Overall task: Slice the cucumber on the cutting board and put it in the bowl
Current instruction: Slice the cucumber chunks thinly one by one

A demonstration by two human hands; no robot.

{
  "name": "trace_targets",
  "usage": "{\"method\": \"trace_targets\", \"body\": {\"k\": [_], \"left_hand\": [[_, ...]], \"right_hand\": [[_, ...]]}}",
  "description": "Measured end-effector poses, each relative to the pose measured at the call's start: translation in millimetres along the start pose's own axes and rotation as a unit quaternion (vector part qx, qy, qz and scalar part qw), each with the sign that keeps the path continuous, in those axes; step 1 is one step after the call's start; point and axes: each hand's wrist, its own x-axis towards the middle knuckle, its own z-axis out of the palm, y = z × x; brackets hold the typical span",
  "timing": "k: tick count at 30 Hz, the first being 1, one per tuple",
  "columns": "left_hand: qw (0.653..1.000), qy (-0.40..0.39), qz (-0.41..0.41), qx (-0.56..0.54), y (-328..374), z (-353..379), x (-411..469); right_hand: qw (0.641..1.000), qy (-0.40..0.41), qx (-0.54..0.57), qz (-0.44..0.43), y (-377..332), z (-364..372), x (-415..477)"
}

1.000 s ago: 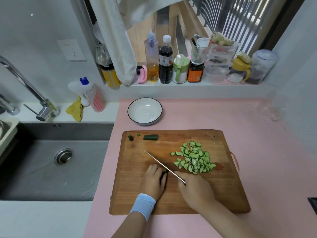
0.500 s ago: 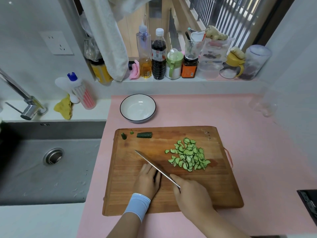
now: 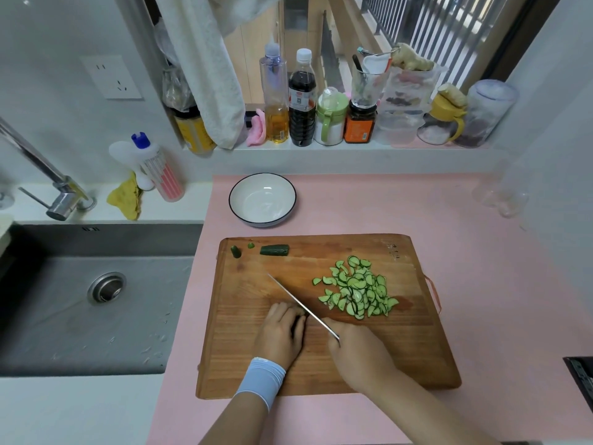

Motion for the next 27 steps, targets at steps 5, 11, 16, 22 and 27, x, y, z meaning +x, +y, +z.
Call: {"method": "trace_targets", "body": {"k": [5,11,16,22,27], "left_hand": [[1.0,0.011,-0.002,0.003,0,1,-1],[1.0,-0.007,-0.022,0.002,-3,2,-2],[1.0,-0.007,-0.016,-0.012,-1,-1,-1],[1.0,-0.005,-0.015,-0.007,-1,-2,-1],[1.0,0.012,-0.013,-0.001,-1,-1,-1]], "right_hand": [[1.0,0.002,0.0,-0.009,-2,2,6],[0.999,0.029,-0.031,-0.007,-1,9,-8],[0.998,0.044,-0.036,-0.018,7,8,-20],[0.999,0.034,-0.018,-0.013,6,5,-17],[1.0,0.013,-0.008,-0.006,-4,2,0]]}}
